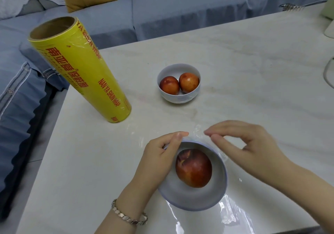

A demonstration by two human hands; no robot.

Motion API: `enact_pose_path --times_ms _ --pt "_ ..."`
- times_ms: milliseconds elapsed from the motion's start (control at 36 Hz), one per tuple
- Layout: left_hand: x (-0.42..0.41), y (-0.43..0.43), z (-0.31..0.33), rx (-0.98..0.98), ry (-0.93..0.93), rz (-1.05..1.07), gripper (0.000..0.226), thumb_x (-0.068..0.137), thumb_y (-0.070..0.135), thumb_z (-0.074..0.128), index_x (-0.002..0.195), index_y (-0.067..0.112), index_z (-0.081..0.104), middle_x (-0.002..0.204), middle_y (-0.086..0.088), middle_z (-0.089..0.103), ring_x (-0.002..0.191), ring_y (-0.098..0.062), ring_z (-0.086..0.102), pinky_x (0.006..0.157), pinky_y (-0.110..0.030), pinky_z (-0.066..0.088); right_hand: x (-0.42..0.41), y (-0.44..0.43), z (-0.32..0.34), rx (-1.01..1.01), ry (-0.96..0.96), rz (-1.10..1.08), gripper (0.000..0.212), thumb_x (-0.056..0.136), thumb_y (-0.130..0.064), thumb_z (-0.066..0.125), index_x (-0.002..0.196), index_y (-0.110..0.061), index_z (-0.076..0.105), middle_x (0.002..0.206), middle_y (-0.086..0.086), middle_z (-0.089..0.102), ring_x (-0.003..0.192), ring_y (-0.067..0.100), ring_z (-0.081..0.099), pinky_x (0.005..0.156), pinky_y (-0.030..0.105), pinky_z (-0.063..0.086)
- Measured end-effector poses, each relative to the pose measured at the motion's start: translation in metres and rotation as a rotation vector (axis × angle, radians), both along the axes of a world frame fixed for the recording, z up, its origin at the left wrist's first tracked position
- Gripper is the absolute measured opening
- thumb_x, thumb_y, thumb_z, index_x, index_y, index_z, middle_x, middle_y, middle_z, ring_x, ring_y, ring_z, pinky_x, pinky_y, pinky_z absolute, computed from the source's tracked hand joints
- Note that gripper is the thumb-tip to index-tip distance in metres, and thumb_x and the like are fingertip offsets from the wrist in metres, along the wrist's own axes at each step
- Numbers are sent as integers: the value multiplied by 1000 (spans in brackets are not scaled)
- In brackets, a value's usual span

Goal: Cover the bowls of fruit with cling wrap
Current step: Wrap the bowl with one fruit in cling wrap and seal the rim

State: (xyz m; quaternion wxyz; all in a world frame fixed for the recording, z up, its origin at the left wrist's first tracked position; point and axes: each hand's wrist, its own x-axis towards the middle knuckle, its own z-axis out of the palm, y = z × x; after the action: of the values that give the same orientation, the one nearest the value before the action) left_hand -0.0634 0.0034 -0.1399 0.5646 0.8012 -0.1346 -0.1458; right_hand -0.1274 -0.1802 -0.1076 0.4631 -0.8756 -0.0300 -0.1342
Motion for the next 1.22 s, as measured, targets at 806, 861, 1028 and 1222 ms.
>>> enact_pose_path --times_ms 806,861,1028,1222 --pt "-12 -1 3 -130 45 282 33 89 43 40 84 31 70 82 20 71 82 8 64 64 -4 46 -2 -17 -41 773 709 222 83 40 -74 73 98 -15 71 86 6 72 82 11 67 71 21 54" --pt "-15 -4 2 -144 93 317 34 96 35 36 90 27 69 87 15 70 81 4 64 61 -5 47 -9 -16 -42 710 621 213 81 52 -73 68 109 -16 66 103 10 69 94 14 65 80 23 53" --pt "-11 -5 4 -85 262 203 23 96 13 41 90 20 62 89 5 65 80 -8 60 57 -8 47 -15 -15 -39 675 542 180 55 66 -54 61 104 -15 69 96 14 68 85 13 64 75 20 53" --pt "8 -3 9 -4 274 -11 20 86 25 52 98 29 67 113 7 66 109 -10 59 94 -24 45 -6 -10 -35 612 545 208 53 69 -49 57 104 -11 68 96 17 65 85 12 62 74 20 51"
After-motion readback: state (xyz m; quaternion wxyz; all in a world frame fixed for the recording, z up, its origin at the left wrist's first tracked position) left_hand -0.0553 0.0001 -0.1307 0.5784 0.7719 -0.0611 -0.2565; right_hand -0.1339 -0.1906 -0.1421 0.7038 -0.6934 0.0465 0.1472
